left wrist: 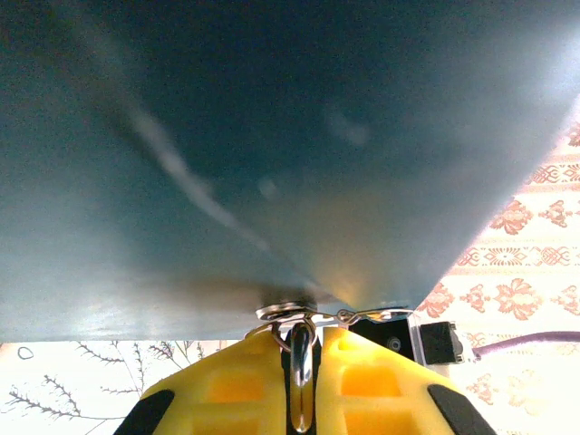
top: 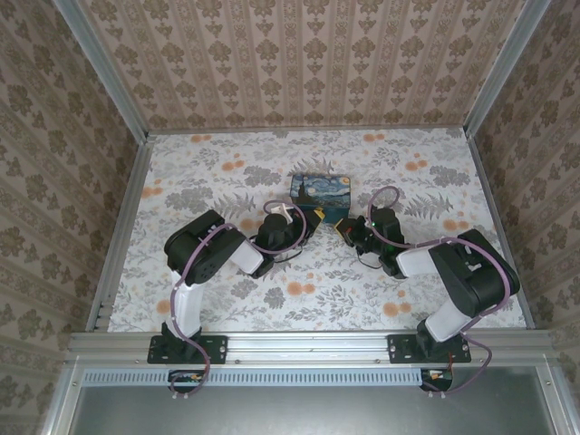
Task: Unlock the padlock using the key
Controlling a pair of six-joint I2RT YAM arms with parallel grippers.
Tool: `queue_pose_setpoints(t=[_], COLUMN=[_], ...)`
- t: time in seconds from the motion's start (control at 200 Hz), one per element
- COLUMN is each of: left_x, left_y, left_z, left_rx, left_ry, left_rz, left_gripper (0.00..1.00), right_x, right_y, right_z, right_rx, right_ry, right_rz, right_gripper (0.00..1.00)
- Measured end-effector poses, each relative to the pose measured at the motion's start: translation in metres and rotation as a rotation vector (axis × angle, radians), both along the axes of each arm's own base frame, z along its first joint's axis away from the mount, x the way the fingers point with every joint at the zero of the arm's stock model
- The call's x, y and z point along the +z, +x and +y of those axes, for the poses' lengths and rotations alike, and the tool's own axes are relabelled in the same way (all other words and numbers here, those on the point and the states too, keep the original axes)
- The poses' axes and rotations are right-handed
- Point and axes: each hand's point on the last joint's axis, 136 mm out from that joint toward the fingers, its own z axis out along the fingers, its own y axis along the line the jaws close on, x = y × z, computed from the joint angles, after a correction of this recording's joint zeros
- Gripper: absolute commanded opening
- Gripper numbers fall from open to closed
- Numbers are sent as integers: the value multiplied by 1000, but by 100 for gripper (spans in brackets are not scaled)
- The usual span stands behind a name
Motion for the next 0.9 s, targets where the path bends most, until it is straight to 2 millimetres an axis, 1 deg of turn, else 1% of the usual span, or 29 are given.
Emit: queue_pose_setpoints(t=[0.61,0.9], left_x=[-1,-1], left_y=[0,0], left_z=[0,0], left_rx=[0,0], left_ry=[1,1], left_rz=[1,1], left_gripper=[0,0], right_x=[16,17], right_y=[10,11], right_z=[1,0], right_rx=[2,1], right_ry=[-8,-11], right_rz=[-33,-31], right_gripper=[0,0])
